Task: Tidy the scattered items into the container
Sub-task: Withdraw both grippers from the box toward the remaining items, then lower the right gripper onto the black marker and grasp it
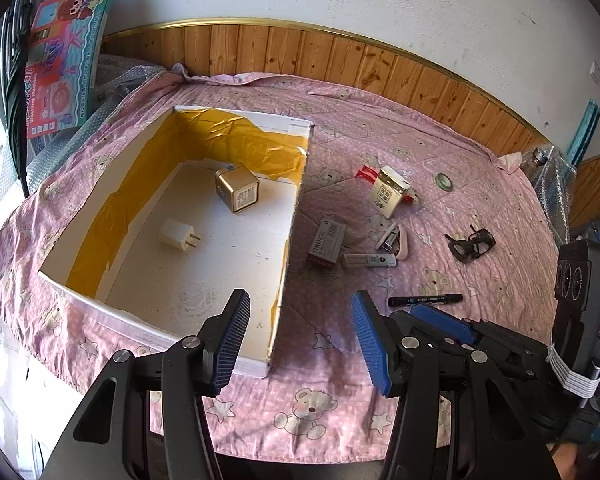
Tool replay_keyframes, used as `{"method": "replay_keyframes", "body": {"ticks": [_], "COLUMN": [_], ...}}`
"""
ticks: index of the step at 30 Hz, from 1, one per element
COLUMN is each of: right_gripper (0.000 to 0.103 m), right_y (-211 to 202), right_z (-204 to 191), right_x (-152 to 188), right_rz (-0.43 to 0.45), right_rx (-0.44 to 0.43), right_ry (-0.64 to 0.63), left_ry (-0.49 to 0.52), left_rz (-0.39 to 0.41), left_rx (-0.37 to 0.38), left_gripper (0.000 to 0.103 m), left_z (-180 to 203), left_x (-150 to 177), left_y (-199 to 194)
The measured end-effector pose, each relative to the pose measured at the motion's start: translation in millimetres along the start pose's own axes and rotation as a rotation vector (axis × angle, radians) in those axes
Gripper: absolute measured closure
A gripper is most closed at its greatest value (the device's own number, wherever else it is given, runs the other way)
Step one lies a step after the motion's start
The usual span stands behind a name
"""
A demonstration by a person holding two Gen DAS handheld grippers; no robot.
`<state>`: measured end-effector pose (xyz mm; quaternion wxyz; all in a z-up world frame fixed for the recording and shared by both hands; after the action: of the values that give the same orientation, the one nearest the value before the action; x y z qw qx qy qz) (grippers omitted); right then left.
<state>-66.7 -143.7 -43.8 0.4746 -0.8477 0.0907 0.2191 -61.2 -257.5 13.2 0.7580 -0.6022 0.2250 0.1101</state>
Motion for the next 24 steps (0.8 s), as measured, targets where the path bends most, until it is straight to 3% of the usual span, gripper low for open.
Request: {"method": "replay_keyframes", "body": {"ticks": [12, 24], "right_gripper": [0.067, 0.067], "right_y": [-8, 1], "right_z": [44, 92], "right_x": [3, -6], "right_rz": [0.018, 0.013], "right_rx": [0.016, 0.046], "right_ry": [0.098, 0.186], "left_ry": [0.117, 0.205], "left_rz": [-0.045, -0.111], "left_rx": [0.054, 0.1], "left_gripper": [0.048, 0.048], "left_z": [57, 93], "left_x": [1, -20], "left_y": [23, 75]}}
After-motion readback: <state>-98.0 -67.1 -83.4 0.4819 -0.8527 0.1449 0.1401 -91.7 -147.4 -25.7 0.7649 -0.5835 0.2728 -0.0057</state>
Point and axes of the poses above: each gripper's, at about its wrist camera, not at the fingertips, and y roughly the way its jaws point, z to its right, x to its underside, the point moved 7 cm from there along y, roughly the way its jaws point, and after that the axes turned 9 degrees about -z, right-handed, at the moved point
